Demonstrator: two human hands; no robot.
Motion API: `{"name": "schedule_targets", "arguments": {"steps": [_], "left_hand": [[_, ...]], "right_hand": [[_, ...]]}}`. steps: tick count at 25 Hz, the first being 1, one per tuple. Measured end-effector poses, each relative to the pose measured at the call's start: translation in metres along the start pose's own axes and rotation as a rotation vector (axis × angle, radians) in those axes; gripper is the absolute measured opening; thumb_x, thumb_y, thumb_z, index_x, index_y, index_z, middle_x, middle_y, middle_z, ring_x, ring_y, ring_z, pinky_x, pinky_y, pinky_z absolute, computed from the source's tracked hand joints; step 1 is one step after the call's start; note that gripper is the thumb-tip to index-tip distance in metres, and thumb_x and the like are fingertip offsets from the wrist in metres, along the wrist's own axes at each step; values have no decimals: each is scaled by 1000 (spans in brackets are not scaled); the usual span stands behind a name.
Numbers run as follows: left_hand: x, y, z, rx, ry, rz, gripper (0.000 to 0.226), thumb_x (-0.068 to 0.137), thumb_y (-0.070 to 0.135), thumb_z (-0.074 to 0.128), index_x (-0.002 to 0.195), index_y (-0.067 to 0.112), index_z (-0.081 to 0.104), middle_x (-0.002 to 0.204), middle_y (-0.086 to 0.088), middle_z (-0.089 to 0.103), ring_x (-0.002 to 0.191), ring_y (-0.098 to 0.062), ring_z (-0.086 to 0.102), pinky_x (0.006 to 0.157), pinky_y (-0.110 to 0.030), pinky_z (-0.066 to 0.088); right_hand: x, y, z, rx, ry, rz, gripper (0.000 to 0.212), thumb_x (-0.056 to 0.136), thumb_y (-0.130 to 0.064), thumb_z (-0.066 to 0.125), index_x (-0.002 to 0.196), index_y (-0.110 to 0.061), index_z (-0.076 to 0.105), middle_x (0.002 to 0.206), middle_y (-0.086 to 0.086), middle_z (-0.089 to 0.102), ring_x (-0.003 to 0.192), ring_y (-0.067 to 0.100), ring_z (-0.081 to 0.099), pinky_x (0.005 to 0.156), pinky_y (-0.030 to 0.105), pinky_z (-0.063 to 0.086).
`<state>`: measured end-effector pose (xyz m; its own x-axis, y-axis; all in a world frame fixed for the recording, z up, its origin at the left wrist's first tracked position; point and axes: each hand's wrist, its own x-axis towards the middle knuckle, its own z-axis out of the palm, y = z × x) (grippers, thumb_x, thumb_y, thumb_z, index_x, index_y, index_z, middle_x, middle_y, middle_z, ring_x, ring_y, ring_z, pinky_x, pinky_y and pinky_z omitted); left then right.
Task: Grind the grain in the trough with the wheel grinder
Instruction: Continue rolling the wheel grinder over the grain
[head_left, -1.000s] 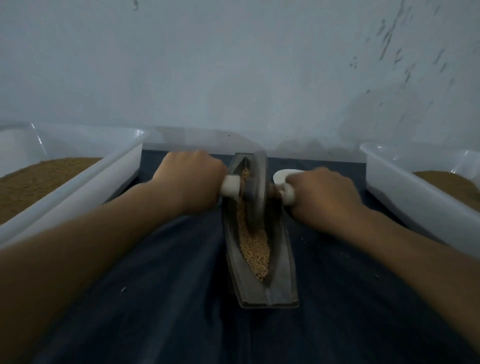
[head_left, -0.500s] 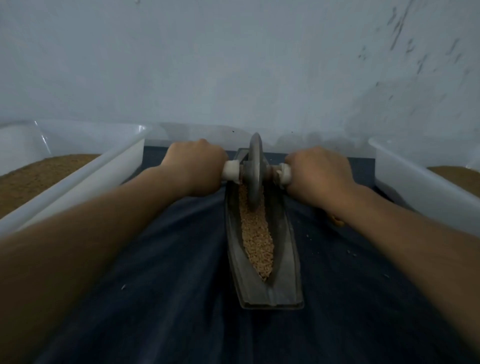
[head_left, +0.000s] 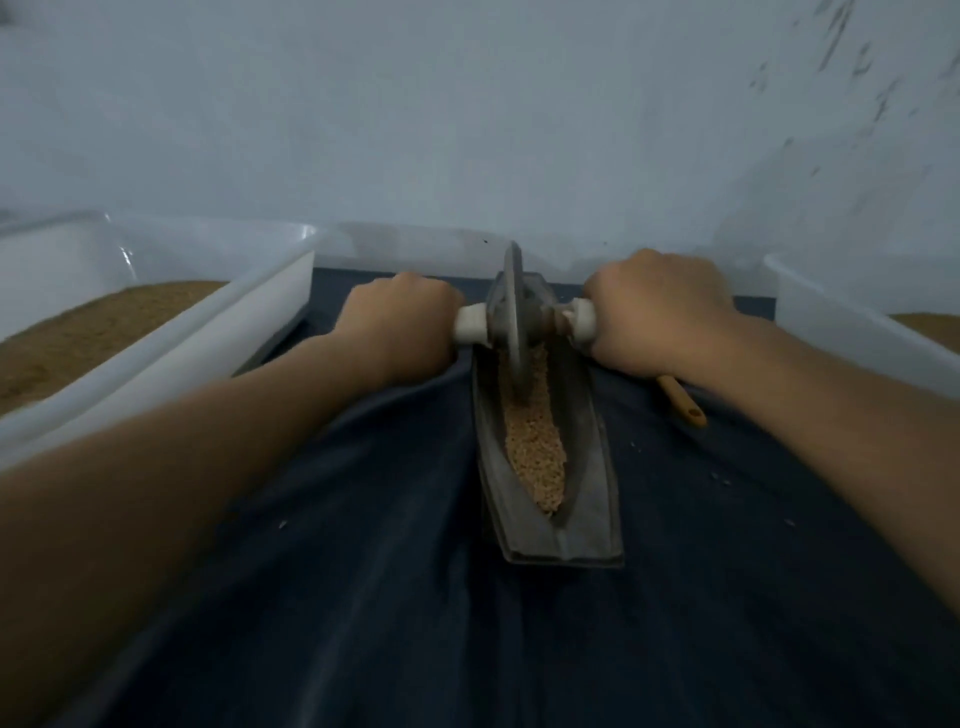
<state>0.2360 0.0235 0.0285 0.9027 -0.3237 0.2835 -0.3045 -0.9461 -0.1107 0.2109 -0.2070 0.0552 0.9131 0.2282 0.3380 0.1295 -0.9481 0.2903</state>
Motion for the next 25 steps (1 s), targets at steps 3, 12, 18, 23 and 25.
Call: {"name": "schedule_targets", "arguments": {"steps": [3, 12, 18, 23, 25], "left_hand": [[-42, -13, 6, 97, 221, 228, 9, 62, 45, 50, 65, 41, 43, 57, 14, 46, 47, -12, 48, 41, -23, 38], [23, 5, -9, 61, -49, -21, 17, 85, 34, 62, 100, 29, 66, 90, -1, 62, 81, -25, 62, 68, -37, 50], [-23, -7, -6, 137, 131, 210, 16, 62, 47, 60, 66, 35, 50, 57, 14, 43, 50, -14, 53, 45, -23, 35], [20, 15, -10, 114, 74, -51, 20, 89, 38, 59, 103, 25, 66, 93, -5, 60, 87, -32, 63, 68, -37, 46], [7, 9, -15, 5, -74, 15, 13, 82, 40, 63, 92, 31, 64, 90, 0, 63, 82, -26, 63, 71, -39, 53]], "right_hand": [[-47, 10, 7, 85, 48, -86, 12, 62, -49, 61, 71, -44, 55, 51, -15, 49, 43, 5, 46, 40, 18, 28], [14, -1, 12, 46, -4, 84, 13, 83, -36, 68, 93, -27, 69, 81, 1, 59, 67, 21, 52, 57, 28, 39], [-37, 13, 22, 141, 59, -59, 12, 65, -53, 57, 74, -46, 56, 53, -15, 51, 47, 7, 48, 43, 20, 31], [11, -5, 15, 83, 2, 137, 15, 84, -40, 69, 93, -28, 68, 83, 0, 59, 73, 23, 55, 57, 28, 37], [-2, 0, 8, 68, -68, 51, 11, 80, -37, 69, 89, -30, 67, 78, -2, 59, 68, 20, 57, 53, 26, 37]]}}
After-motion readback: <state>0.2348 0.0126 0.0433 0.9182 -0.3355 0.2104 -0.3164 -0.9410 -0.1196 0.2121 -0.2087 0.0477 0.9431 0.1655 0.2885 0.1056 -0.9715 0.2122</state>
